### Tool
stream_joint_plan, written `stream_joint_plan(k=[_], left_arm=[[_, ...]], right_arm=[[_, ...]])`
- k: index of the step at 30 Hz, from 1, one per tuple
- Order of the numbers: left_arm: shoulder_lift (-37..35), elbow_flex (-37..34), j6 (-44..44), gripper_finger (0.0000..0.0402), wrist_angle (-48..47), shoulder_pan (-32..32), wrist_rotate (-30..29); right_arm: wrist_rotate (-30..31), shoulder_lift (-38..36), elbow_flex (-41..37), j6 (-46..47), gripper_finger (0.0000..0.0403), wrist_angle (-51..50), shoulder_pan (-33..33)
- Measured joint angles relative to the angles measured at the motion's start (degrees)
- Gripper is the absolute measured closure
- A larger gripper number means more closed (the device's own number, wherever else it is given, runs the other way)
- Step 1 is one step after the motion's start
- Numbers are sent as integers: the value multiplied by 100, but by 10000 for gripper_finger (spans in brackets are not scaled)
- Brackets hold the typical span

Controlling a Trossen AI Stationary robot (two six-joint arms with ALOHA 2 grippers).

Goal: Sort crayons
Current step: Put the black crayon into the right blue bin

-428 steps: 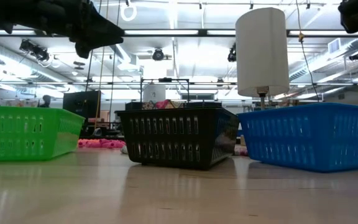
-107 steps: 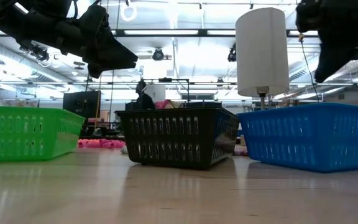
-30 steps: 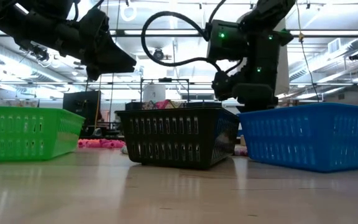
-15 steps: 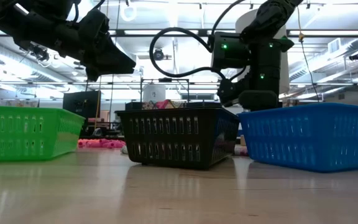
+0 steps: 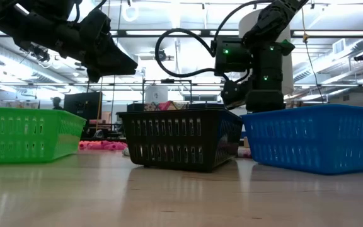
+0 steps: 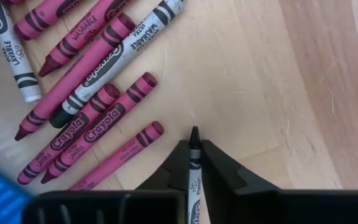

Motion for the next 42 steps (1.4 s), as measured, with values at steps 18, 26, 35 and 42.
stream_joint_plan(k=[18,26,35,42], left_arm=[[0,0,-4,253,2,0,0],[0,0,-31,253,2,0,0],[0,0,-31,253,2,0,2],[0,0,-2,253,2,0,2]], right_arm=[[415,-721,-48,253,376,-608,24],[472,-1372,-34,451,376,-689,52],[689,-1909,-31,1049,376,-1308,342],[819,-2645,-366,2158,375,-1444,1014]])
